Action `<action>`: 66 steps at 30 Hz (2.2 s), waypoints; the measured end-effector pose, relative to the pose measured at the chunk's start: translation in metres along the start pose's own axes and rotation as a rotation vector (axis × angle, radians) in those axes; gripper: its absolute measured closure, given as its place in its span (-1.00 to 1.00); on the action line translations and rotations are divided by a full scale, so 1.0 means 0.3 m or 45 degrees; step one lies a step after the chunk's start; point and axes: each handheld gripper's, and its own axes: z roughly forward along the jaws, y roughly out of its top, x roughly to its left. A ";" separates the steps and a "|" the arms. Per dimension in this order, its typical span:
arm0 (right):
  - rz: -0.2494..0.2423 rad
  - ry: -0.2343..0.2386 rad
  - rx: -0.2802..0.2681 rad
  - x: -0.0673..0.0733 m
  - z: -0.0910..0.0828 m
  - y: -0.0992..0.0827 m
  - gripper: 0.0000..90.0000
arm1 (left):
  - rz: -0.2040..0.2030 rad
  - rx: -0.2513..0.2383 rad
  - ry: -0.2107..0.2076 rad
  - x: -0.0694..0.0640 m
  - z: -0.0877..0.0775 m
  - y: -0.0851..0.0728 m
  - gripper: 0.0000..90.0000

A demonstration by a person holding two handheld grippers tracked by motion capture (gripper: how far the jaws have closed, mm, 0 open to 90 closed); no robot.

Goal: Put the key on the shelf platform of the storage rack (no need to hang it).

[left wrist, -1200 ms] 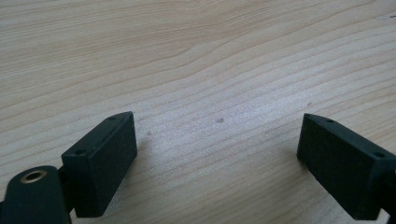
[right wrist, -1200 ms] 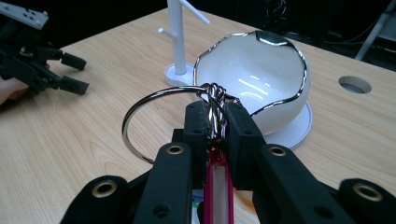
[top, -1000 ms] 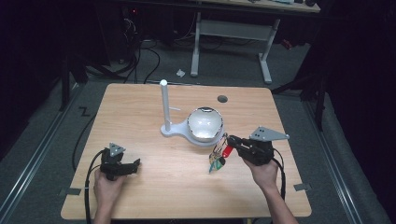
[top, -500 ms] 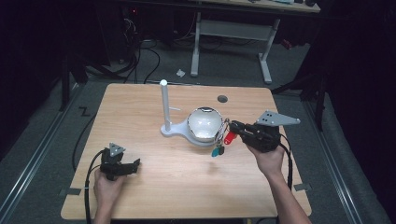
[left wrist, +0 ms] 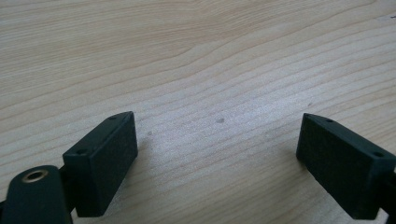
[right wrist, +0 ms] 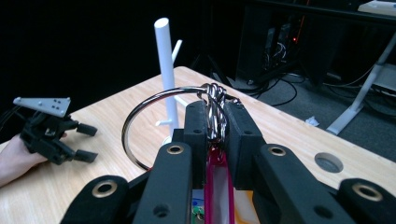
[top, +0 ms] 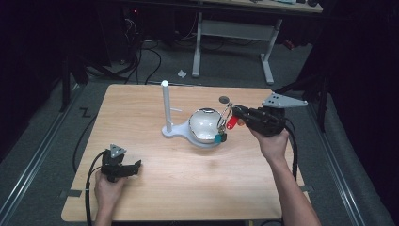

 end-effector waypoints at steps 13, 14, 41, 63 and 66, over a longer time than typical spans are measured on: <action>0.016 -0.015 0.001 -0.031 0.069 0.051 0.79 | -0.001 0.000 0.001 0.000 0.000 0.000 -0.72; 0.016 -0.015 0.001 -0.031 0.069 0.051 0.79 | -0.001 0.000 0.001 0.000 0.000 0.000 -0.72; 0.067 -0.049 0.140 -0.048 0.308 -0.034 0.78 | -0.006 -0.004 0.005 -0.001 0.000 0.000 -0.71; 0.090 -0.076 0.299 -0.059 0.449 -0.198 0.77 | -0.006 -0.002 0.002 -0.001 0.000 0.000 -0.71; 0.072 -0.083 0.323 -0.060 0.463 -0.218 0.77 | -0.007 -0.004 0.004 -0.001 0.000 0.000 -0.71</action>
